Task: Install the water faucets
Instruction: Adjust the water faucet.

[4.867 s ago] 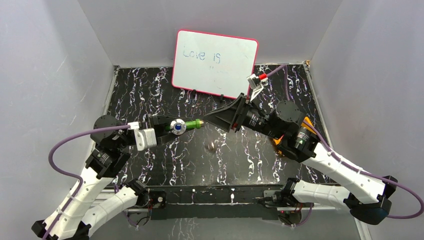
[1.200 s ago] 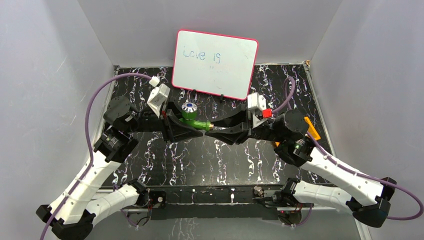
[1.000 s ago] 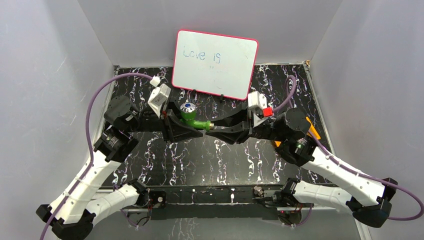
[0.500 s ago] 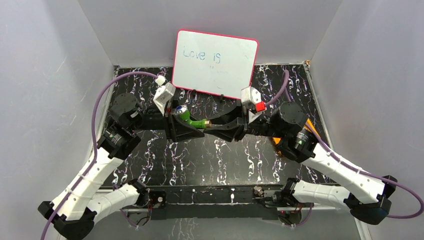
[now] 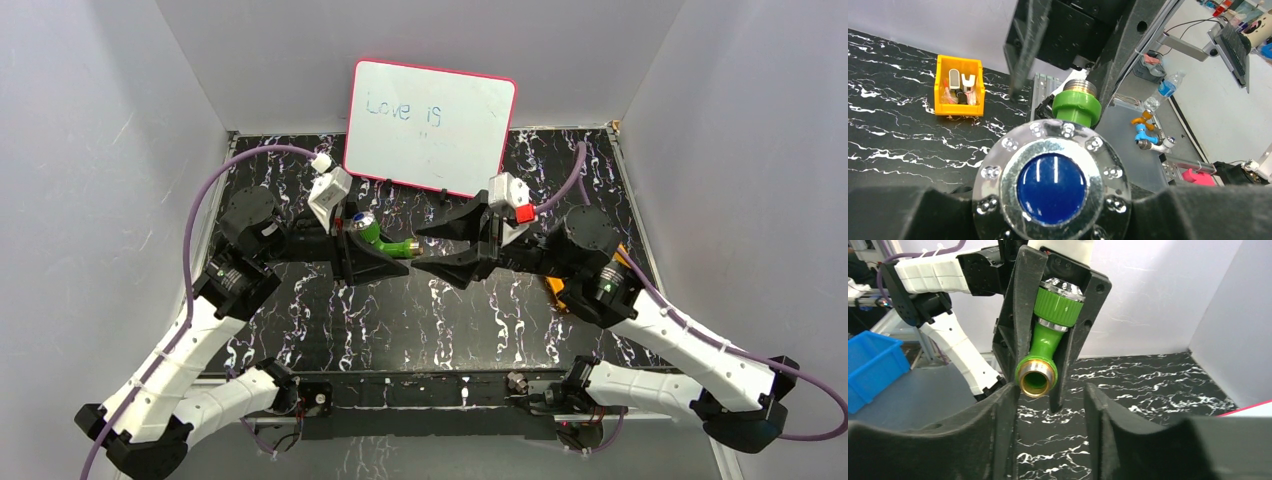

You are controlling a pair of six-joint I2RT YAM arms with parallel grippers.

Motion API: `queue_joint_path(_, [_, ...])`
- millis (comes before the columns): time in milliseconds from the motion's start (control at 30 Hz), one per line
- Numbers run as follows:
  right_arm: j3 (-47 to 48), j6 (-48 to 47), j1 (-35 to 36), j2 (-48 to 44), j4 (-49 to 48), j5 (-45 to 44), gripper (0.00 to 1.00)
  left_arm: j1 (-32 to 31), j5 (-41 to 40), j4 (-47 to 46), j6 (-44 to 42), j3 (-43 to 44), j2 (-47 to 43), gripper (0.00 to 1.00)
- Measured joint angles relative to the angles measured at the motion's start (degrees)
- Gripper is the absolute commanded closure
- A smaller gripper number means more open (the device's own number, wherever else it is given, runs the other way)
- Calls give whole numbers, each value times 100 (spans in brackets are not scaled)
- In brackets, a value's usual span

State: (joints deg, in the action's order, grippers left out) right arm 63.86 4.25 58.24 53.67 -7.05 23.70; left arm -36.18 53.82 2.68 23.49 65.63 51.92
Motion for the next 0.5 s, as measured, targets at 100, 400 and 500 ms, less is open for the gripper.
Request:
queue_joint_path(100, [0,2,-4,-52,13,-44,27,-7,0,146,-101,55,-7,100])
queue_joint_path(400, [0,33,-4,125,7,146,22,-7,-37,387,-267,133,11,100])
queue_joint_path(500, [0,72,-4,221,-33,197,24,-7,-79,470,-317,186,33,100])
